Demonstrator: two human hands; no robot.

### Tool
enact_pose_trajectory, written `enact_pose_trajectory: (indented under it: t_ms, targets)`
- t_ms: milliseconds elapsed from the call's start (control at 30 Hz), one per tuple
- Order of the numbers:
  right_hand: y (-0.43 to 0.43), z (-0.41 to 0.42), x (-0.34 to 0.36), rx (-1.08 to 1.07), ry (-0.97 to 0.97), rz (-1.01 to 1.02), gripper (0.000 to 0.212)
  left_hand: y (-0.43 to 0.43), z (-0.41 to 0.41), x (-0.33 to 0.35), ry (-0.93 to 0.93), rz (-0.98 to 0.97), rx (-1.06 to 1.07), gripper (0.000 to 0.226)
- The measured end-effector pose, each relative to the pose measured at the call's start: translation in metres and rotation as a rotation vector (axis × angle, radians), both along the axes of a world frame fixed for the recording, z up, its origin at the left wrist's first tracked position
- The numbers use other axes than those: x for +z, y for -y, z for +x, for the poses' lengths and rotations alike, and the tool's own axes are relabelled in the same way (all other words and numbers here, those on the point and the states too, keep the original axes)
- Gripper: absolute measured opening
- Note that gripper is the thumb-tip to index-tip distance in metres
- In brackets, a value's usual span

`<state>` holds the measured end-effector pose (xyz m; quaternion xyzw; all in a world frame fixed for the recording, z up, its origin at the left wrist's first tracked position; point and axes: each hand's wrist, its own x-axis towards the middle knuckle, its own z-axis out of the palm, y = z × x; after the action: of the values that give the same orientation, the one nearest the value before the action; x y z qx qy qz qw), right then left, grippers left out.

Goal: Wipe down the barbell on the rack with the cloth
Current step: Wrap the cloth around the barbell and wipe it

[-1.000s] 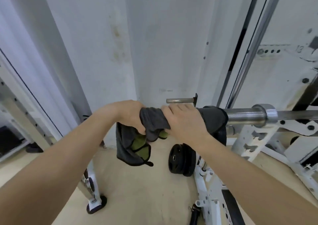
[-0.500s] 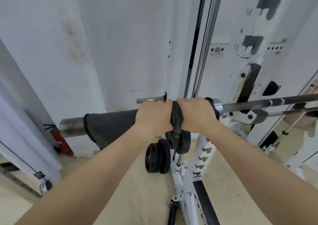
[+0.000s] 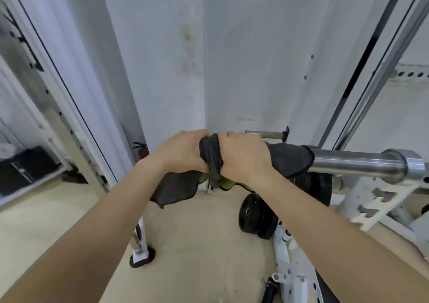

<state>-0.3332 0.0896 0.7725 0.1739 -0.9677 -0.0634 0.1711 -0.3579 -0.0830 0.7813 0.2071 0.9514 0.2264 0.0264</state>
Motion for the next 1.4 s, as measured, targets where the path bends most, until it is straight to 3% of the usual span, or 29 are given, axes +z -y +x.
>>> enact_pose_trajectory:
  t_ms: [100, 133, 167, 267, 367, 500, 667, 800, 967, 1067, 1200, 1400]
  targets:
    - [0.011, -0.003, -0.002, 0.067, -0.05, -0.022, 0.102, 0.012, 0.015, -0.025, 0.254, 0.543, -0.008, 0.059]
    - [0.014, -0.002, -0.002, 0.12, -0.054, 0.002, 0.113, 0.007, 0.024, -0.039, 0.281, 0.729, 0.03, 0.063]
    - [0.016, -0.002, -0.002, 0.168, -0.045, 0.039, 0.113, -0.001, 0.035, -0.053, 0.272, 0.9, 0.085, 0.065]
    - [0.018, -0.004, -0.002, 0.183, 0.0, 0.06, 0.083, -0.031, 0.065, -0.089, 0.141, 1.271, 0.25, 0.064]
    - [0.021, -0.005, -0.004, 0.131, -0.005, 0.021, 0.068, -0.043, 0.076, -0.09, 0.022, 1.408, 0.365, 0.057]
    - [0.029, 0.0, -0.007, 0.101, -0.037, -0.002, 0.057, -0.035, 0.07, -0.08, -0.005, 1.425, 0.434, 0.048]
    - [0.029, 0.0, -0.008, 0.07, -0.044, 0.0, 0.059, -0.029, 0.066, -0.085, -0.173, 1.235, 0.448, 0.041]
    - [0.028, -0.001, -0.009, 0.069, -0.048, 0.009, 0.06, -0.024, 0.063, -0.081, -0.164, 1.297, 0.528, 0.027]
    - [0.03, 0.002, -0.005, 0.057, -0.047, 0.001, 0.058, -0.031, 0.061, -0.077, -0.085, 1.272, 0.39, 0.047]
    - [0.029, 0.0, -0.006, 0.039, -0.03, 0.008, 0.059, -0.026, 0.058, -0.088, -0.105, 1.175, 0.394, 0.047]
    - [0.029, -0.001, -0.007, 0.038, -0.028, 0.019, 0.06, -0.019, 0.062, -0.09, -0.073, 1.262, 0.41, 0.033]
    - [0.031, 0.002, -0.005, 0.045, -0.034, 0.001, 0.056, -0.027, 0.066, -0.086, -0.081, 1.233, 0.347, 0.042]
